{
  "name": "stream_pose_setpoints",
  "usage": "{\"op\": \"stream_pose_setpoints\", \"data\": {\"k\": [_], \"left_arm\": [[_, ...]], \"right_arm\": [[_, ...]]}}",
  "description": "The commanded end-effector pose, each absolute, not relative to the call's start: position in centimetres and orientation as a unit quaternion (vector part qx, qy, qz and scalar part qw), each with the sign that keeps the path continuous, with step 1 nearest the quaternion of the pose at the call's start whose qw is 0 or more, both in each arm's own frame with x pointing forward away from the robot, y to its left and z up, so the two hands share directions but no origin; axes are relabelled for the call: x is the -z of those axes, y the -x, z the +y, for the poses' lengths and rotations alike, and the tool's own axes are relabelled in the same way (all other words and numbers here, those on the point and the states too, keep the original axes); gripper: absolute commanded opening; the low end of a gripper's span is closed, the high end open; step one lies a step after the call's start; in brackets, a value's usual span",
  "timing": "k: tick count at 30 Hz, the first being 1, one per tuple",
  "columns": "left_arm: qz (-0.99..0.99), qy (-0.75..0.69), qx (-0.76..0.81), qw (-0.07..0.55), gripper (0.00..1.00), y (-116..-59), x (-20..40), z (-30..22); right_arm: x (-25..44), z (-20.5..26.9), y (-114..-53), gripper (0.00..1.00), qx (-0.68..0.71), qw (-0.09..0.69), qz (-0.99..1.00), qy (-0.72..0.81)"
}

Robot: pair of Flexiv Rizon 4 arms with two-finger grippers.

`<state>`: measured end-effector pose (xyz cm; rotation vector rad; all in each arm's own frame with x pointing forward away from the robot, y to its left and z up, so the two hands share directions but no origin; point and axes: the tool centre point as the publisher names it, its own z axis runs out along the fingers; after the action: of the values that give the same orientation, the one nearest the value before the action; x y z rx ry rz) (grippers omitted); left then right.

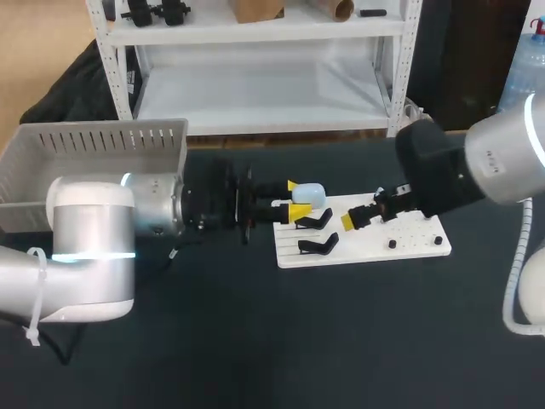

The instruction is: Pick up each earbud case from the left stands, insert the matching earbuds, close the lid, and place the case in the box.

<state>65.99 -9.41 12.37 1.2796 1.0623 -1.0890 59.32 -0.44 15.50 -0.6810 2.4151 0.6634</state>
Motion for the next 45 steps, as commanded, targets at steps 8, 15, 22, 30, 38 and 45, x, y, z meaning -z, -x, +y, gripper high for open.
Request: {"op": "stream_pose_setpoints", "data": {"k": [8,15,22,30,38,45], "left_arm": [[0.448,-0.538,0.458,0.547,0.0,-65.9,-12.3,-9.5],[0.448,-0.538,0.458,0.547,0.0,-65.9,-12.3,-9.5],[0.448,-0.538,0.458,0.547,0.0,-65.9,-12.3,-9.5],[0.448,-0.538,0.458,0.547,0.0,-65.9,-12.3,-9.5],[0.448,-0.538,0.458,0.547,0.0,-65.9,-12.3,-9.5],[0.448,-0.538,0.458,0.547,0.0,-65.9,-12.3,-9.5]], "right_arm": [[-14.5,3.0,-61.1,1.0,-0.26,0.276,0.889,0.258],[-13.9,3.8,-62.2,1.0,-0.266,0.277,0.887,0.256],[-13.7,3.8,-63.0,1.0,-0.27,0.286,0.886,0.247],[-13.4,3.6,-63.7,1.0,-0.269,0.29,0.887,0.239],[-13.2,3.5,-64.2,1.0,-0.268,0.297,0.887,0.23],[-13.1,3.5,-64.7,1.0,-0.267,0.299,0.887,0.227]]}}
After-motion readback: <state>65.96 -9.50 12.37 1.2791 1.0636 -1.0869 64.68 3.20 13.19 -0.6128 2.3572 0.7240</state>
